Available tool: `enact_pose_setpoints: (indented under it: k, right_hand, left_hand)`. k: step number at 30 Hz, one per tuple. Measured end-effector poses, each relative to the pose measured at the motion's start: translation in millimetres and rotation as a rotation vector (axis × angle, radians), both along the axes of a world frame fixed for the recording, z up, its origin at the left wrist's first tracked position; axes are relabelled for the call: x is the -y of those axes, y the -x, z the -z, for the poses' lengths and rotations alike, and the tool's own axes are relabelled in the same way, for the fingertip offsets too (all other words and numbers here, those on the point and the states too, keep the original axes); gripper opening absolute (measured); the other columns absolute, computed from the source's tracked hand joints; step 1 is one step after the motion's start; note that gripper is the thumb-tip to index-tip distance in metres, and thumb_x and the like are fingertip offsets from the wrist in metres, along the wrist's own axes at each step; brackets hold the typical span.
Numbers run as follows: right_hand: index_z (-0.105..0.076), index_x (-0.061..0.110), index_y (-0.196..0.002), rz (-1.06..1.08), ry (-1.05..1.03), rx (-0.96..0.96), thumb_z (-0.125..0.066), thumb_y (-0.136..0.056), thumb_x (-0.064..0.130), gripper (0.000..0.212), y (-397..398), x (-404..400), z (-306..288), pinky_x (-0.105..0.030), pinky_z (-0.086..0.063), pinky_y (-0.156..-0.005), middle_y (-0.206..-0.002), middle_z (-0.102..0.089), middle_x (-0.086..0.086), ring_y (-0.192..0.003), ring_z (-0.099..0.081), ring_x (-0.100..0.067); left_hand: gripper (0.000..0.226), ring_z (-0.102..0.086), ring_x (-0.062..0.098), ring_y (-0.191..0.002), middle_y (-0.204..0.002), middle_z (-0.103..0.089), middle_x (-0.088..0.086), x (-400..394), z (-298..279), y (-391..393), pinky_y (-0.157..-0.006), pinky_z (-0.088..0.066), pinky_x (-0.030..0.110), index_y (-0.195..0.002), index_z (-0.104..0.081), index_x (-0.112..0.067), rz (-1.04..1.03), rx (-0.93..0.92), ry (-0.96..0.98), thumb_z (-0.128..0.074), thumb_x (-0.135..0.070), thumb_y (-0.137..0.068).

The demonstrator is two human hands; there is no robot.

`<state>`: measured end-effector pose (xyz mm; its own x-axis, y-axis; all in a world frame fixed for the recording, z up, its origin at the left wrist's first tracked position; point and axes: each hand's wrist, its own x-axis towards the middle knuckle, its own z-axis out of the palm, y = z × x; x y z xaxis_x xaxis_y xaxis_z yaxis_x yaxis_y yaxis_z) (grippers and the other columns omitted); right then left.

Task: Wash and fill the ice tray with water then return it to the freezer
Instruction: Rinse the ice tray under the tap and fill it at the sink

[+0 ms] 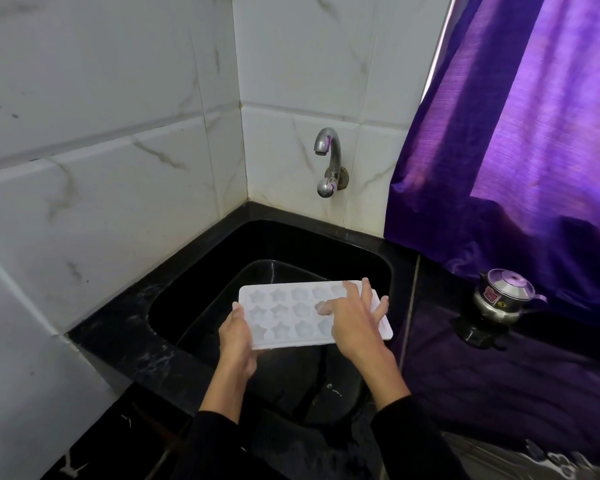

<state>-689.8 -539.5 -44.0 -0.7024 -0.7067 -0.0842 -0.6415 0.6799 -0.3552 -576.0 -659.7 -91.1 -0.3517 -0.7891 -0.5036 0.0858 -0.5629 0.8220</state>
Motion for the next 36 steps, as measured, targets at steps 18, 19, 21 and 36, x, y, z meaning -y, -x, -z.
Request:
enact_pose_setpoints:
  k: [18,19,21,36]
  right_hand:
    - [-0.059,0.029,-0.128,-0.011,-0.026,-0.041,-0.046,-0.076,-0.021,0.074,1.8,2.5,-0.8,-0.061,0.016,-0.113,-0.161,-0.007,-0.011,-0.147,0.022,-0.034]
    - [-0.059,0.03,-0.129,-0.015,-0.03,-0.038,-0.046,-0.075,-0.021,0.075,1.9,2.7,-0.9,-0.061,0.015,-0.113,-0.161,-0.007,-0.01,-0.147,0.022,-0.034]
    - [-0.059,0.031,-0.129,-0.023,-0.04,-0.032,-0.045,-0.075,-0.022,0.077,2.4,2.1,-1.7,-0.062,0.014,-0.113,-0.16,-0.009,-0.01,-0.147,0.022,-0.034]
    - [-0.059,0.031,-0.125,-0.16,0.008,-0.06,-0.043,-0.075,-0.024,0.076,-13.4,10.5,-0.8,-0.06,0.016,-0.114,-0.161,-0.005,-0.012,-0.146,0.022,-0.036]
  left_hand:
    - [0.038,-0.065,0.032,-0.097,-0.11,-0.066,0.012,-1.6,-2.5,0.7,-0.087,-0.053,0.052,-0.116,-0.055,-0.017,-0.001,0.012,-0.001,-0.033,-0.044,-0.1]
    - [0.037,-0.065,0.033,-0.097,-0.109,-0.067,0.012,-1.2,-2.7,0.8,-0.087,-0.053,0.053,-0.114,-0.055,-0.017,-0.002,0.012,0.002,-0.033,-0.044,-0.1]
    - [0.035,-0.066,0.033,-0.096,-0.109,-0.067,0.012,-0.4,-2.2,0.6,-0.086,-0.054,0.053,-0.111,-0.055,-0.019,-0.002,0.016,0.006,-0.033,-0.044,-0.1]
    - [0.037,-0.067,0.03,-0.089,-0.103,-0.068,0.011,-5.0,-3.5,5.1,-0.068,-0.056,0.04,-0.109,-0.056,-0.017,0.004,0.03,0.025,-0.031,-0.043,-0.101]
